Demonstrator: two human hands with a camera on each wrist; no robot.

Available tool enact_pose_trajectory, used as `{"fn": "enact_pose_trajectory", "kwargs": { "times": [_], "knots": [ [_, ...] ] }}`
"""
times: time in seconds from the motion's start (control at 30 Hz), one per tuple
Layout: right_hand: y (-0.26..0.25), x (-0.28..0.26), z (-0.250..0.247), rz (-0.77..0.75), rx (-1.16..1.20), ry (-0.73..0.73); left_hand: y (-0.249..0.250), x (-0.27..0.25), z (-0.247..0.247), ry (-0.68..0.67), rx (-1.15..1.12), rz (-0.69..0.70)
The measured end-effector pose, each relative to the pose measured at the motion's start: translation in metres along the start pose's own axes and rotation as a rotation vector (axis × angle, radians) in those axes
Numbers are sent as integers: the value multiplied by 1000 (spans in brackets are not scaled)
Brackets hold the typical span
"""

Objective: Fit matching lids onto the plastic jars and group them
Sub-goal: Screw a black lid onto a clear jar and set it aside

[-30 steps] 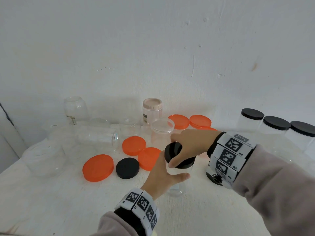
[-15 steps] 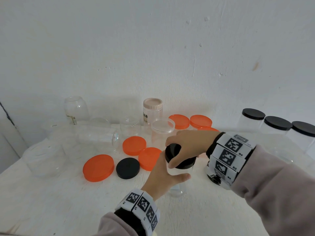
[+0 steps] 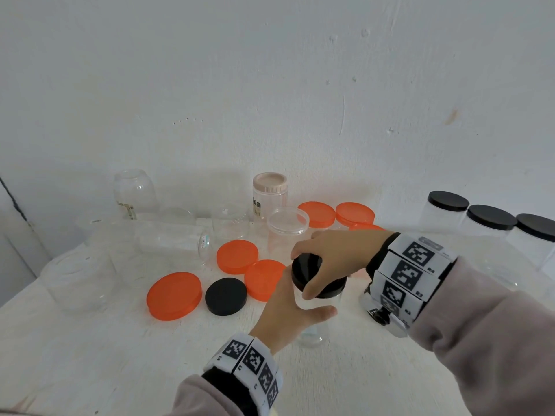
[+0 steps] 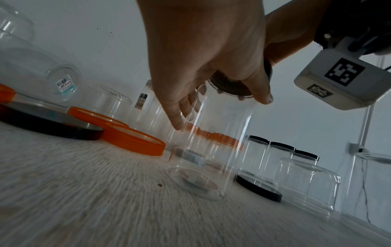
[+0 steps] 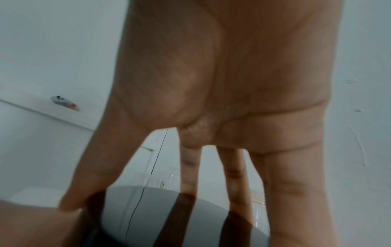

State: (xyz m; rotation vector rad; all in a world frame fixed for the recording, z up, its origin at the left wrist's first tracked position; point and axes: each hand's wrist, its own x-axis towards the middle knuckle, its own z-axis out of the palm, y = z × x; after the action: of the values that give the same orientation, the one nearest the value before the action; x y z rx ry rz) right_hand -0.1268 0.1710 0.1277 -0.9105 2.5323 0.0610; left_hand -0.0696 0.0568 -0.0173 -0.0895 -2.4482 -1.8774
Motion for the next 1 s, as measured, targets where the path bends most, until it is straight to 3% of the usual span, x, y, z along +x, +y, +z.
{"fn": "enact_pose_trajectory", "kwargs": {
  "times": [0.13, 0.23, 0.37, 0.5, 0.73, 0.9, 1.0],
  "knots": [
    [0, 3, 4, 60, -28, 55, -1, 0, 0, -9, -18, 13],
    [0, 2, 0, 70, -18, -37, -1, 0, 0, -5, -12, 9],
    [-2, -1, -8, -30, -31, -101, 1, -1, 0, -2, 1, 14],
    [-1, 1, -7, -64, -21, -52, 1, -1, 0, -4, 10, 10],
    [-2, 5, 2, 57, -66, 52, 1, -2, 0, -14, -13, 10],
    [0, 1, -5, 23, -40, -86, 3, -2, 0, 0, -2, 10],
    [1, -1, -7, -20, -59, -84, 3, -2, 1, 5, 18, 14]
  ]
}}
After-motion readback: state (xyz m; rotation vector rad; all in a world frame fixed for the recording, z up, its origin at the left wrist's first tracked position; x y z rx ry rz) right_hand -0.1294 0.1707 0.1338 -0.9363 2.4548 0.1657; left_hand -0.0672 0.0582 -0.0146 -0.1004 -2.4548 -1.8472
